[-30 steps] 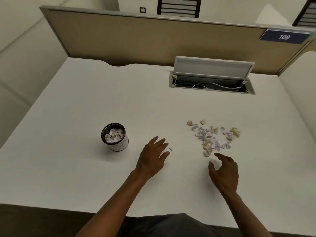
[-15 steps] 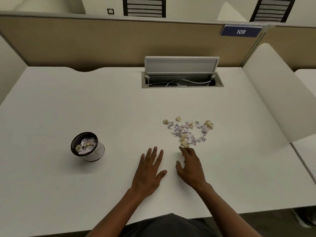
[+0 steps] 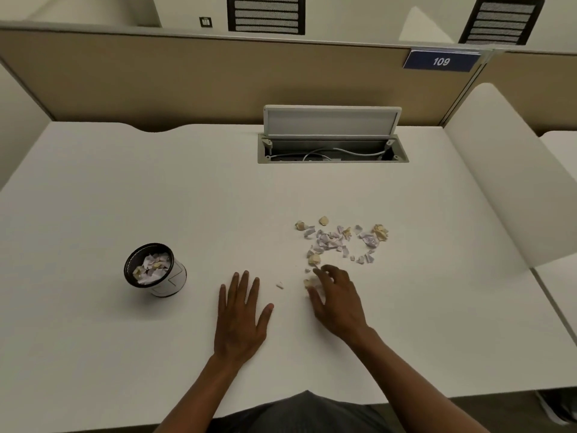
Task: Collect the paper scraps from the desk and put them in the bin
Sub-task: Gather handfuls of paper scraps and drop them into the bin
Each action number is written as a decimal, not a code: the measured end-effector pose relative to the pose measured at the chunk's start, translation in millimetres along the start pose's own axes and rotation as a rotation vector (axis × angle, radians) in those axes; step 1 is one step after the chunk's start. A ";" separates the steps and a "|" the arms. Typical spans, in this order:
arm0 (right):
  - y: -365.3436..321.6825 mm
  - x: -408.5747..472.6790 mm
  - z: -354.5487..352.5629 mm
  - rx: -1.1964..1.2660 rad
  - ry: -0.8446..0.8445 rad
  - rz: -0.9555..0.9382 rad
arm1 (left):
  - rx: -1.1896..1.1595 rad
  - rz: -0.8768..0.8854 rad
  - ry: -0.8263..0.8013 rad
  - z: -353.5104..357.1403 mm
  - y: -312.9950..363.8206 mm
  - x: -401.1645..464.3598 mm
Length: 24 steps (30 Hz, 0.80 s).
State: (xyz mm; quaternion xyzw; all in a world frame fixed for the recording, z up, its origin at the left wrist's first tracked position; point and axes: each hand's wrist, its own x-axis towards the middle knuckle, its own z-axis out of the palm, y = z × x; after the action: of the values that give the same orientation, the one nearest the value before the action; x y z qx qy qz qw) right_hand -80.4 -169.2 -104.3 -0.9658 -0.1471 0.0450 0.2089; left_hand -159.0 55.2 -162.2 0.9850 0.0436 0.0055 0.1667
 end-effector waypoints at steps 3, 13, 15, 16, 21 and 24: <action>1.5 18.5 -8.4 -0.013 0.050 0.024 | 0.036 -0.032 -0.009 -0.2 -0.2 -3.5; -2.7 29.3 -7.3 -0.136 -0.167 -0.214 | 0.026 -0.030 -0.010 -3.1 2.3 -2.3; -1.1 18.7 -7.5 -0.067 -0.122 -0.250 | -0.002 -0.023 0.018 -4.6 3.7 -1.2; 1.0 14.8 -9.3 -0.028 -0.072 -0.232 | -0.022 -0.005 0.042 -5.6 4.4 -0.1; 22.8 10.7 -25.6 0.060 0.047 0.122 | -0.155 -0.007 0.063 -13.6 17.3 15.7; 28.3 11.2 -24.5 -0.014 -0.112 0.201 | -0.209 -0.009 -0.004 -18.4 28.6 29.0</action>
State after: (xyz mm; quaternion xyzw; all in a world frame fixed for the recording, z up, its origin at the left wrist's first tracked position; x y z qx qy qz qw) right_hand -58.5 -199.9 -94.1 -0.9731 -0.0614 0.1187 0.1877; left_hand -128.1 36.8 -135.6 0.9621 0.0467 0.0072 0.2687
